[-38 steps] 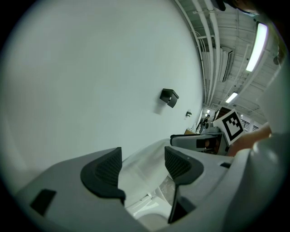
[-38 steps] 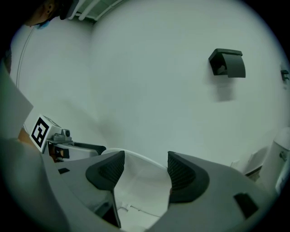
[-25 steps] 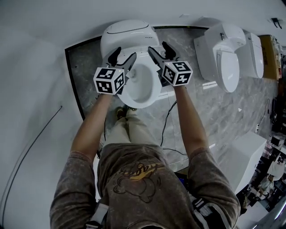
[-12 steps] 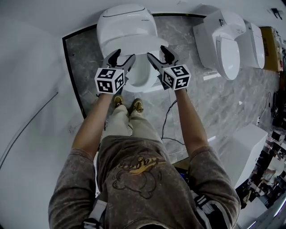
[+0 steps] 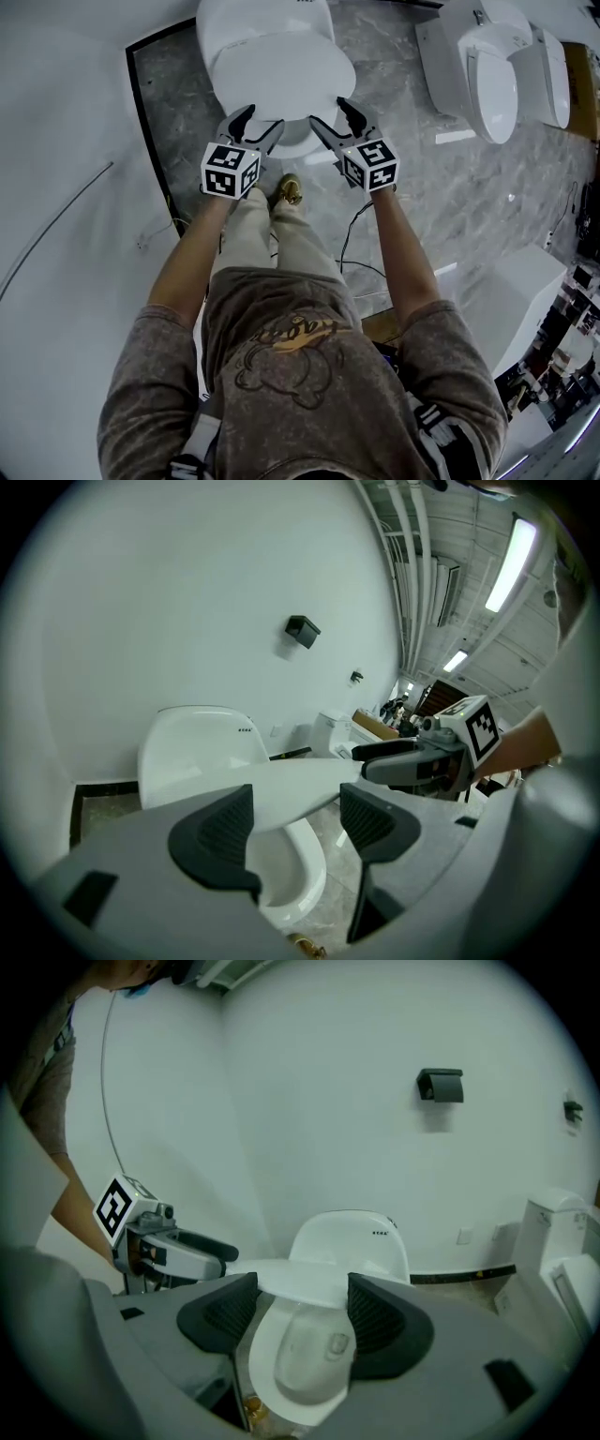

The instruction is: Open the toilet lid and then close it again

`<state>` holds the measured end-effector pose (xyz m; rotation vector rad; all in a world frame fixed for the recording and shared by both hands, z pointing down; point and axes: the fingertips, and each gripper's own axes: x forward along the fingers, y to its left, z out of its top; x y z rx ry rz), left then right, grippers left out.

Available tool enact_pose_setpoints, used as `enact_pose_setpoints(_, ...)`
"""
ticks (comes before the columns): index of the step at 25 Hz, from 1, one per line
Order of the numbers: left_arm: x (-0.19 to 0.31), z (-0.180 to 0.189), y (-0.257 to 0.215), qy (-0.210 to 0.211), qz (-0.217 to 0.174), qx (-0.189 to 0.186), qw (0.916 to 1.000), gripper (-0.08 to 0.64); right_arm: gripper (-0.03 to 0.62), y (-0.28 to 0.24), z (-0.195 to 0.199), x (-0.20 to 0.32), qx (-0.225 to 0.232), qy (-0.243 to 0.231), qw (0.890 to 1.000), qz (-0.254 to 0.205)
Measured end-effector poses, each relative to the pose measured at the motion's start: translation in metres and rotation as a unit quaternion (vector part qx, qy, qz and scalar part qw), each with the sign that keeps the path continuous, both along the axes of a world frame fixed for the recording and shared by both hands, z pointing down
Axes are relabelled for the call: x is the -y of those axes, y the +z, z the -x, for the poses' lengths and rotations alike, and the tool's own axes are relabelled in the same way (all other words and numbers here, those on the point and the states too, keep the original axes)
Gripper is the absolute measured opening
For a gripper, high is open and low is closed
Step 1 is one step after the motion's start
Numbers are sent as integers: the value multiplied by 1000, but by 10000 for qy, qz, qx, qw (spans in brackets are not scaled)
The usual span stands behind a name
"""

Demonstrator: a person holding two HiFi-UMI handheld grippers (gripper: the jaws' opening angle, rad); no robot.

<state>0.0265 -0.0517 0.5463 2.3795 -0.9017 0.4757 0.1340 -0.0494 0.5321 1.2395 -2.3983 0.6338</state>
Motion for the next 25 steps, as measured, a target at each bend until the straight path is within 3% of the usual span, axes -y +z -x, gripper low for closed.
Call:
enact_pose_setpoints(3,-20,-3,22,100,242,47,9996,284,290,20,-7,-17,380,271,9986,246)
enact_pose_setpoints(13,-74,-5,108,127,824,289,9961,282,290,112,-6,-70,139,379,9953,879)
enact_pose_setpoints(25,-100,-14,205,119,1336,486,9898,272,290,212,-17,-96,149,586,9878,1435)
